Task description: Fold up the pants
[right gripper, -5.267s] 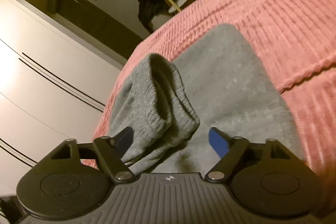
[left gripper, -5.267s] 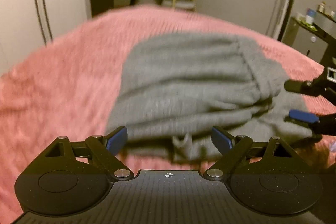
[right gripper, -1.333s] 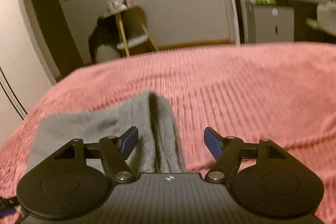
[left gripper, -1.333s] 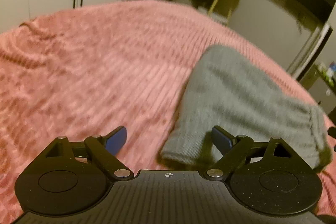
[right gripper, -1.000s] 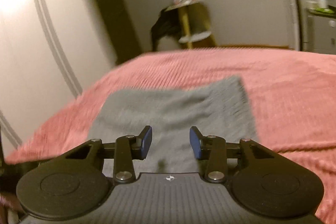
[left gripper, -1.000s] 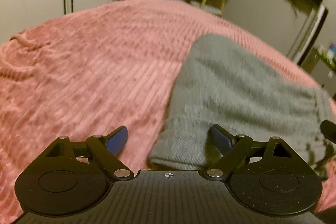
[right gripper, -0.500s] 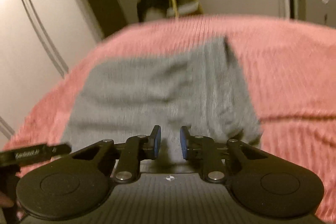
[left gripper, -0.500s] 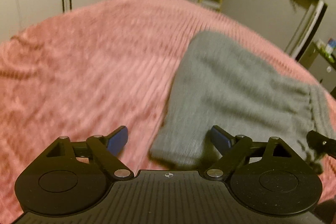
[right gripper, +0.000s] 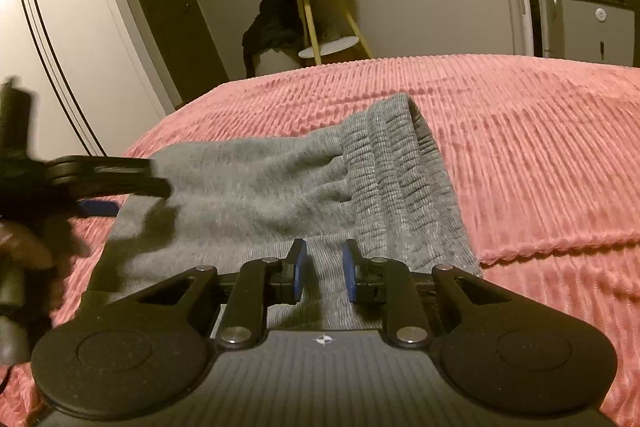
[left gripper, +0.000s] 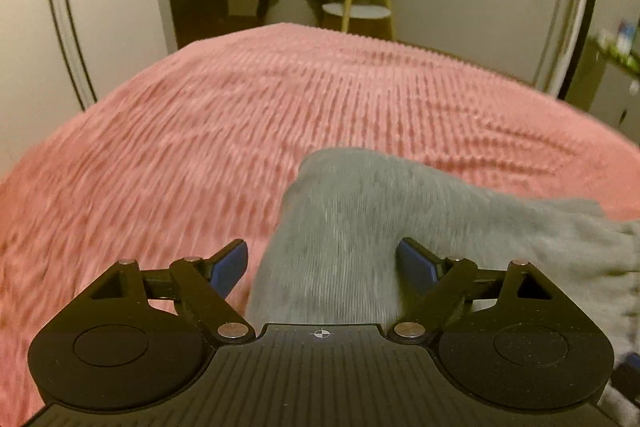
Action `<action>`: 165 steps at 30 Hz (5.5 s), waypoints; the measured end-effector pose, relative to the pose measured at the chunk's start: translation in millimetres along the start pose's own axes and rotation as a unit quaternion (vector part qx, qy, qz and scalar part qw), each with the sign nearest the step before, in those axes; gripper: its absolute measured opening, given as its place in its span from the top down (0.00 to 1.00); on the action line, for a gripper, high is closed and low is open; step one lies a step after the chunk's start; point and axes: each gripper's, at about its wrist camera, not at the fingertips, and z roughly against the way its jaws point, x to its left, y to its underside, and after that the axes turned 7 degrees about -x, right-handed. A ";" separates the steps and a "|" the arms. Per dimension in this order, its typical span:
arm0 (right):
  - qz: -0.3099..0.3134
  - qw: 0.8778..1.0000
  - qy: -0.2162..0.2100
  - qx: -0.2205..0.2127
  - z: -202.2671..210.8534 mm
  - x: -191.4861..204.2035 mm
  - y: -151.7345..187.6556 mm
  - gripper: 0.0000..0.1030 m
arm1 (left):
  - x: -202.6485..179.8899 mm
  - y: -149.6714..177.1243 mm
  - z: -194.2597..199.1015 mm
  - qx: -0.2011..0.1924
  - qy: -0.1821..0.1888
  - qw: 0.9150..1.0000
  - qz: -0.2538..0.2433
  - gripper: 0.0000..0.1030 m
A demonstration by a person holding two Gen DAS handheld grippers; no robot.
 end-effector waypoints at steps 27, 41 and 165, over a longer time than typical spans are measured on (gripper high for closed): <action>-0.267 0.941 -0.143 0.153 -67.6 -152.0 -36.8 0.25 | 57.5 37.2 -15.6 0.156 0.181 0.967 0.087 0.00; -0.246 0.939 -0.181 0.156 -118.0 -126.3 -50.3 0.48 | 45.8 24.4 -27.3 0.100 0.200 0.969 0.104 0.37; 0.119 0.987 0.097 0.053 21.1 31.4 -6.1 0.04 | 13.5 111.8 132.9 0.003 0.022 0.999 0.041 0.02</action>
